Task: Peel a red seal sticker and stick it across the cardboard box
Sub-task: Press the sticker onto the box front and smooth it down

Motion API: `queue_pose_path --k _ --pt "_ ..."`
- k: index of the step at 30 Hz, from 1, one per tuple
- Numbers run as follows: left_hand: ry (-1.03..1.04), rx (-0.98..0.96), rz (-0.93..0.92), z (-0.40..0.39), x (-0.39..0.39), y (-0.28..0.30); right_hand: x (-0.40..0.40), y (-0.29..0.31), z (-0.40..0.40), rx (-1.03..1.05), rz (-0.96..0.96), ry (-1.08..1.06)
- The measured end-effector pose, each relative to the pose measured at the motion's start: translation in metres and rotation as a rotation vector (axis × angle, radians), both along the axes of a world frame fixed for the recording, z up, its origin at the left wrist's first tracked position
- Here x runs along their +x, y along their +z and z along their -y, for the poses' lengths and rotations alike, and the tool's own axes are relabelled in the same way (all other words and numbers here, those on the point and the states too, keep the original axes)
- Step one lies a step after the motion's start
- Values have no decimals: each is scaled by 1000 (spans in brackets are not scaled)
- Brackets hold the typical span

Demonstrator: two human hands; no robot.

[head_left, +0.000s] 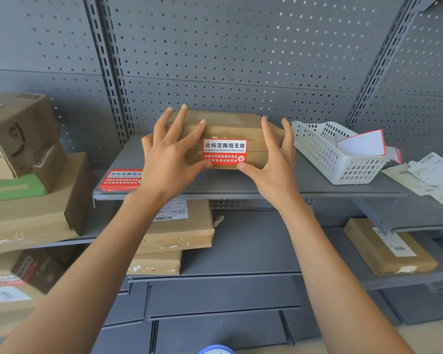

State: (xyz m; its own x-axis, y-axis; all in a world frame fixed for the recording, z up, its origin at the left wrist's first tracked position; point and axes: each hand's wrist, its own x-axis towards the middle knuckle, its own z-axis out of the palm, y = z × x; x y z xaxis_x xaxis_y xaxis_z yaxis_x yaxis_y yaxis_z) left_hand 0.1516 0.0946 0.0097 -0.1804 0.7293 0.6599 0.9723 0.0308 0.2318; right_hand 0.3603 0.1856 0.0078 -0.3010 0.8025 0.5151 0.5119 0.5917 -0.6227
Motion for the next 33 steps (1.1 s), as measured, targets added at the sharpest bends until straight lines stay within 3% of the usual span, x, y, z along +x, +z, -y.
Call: queue_pose_path --k 33 --pt "51 112 20 -11 10 27 0 29 -6 -12 -21 43"
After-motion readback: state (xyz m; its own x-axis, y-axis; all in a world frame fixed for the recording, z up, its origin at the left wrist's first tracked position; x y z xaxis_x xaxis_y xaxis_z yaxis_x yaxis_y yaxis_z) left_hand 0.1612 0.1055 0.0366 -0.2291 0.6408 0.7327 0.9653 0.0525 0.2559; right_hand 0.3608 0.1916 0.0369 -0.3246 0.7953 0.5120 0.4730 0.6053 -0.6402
